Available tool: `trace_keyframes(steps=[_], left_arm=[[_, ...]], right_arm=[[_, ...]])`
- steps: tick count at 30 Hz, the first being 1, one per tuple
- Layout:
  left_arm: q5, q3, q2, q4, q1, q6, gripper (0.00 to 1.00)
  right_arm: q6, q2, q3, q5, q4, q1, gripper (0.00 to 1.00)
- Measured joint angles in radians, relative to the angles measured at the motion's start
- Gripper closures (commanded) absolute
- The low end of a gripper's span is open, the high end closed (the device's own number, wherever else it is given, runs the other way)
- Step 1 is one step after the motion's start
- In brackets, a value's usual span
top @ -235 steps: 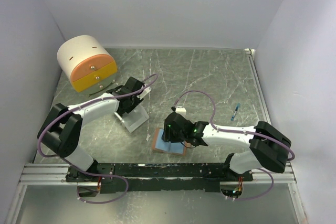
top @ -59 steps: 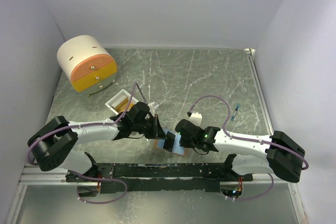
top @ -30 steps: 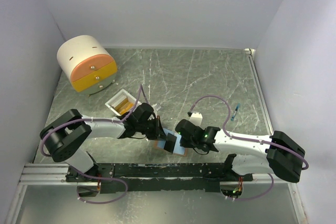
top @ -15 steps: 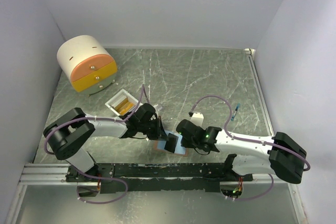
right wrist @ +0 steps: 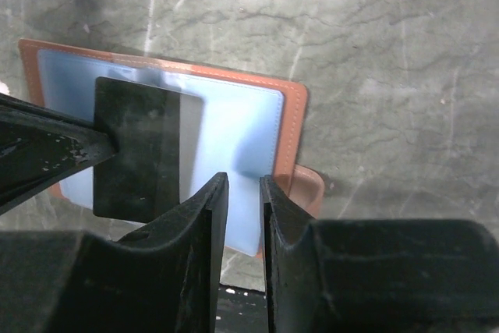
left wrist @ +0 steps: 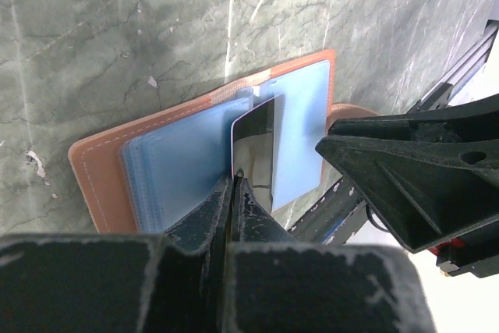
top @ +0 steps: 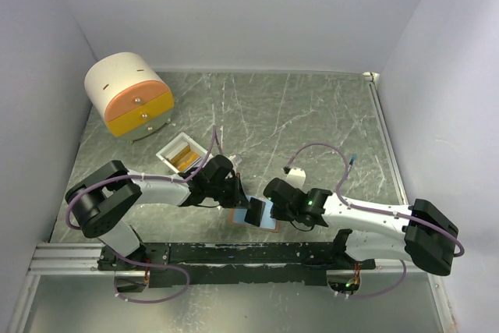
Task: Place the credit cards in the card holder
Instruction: Insert the credit card into the card holder.
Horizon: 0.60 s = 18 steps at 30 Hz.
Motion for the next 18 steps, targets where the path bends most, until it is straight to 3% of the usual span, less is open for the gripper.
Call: trace_keyframes(steps=[18], left_arm=[[-0.046, 0.0, -0.003, 0.003, -0.021, -0.011, 0.93]], right_arm=[[0.1, 0.013, -0.016, 0.016, -0.062, 0.0, 0.73]])
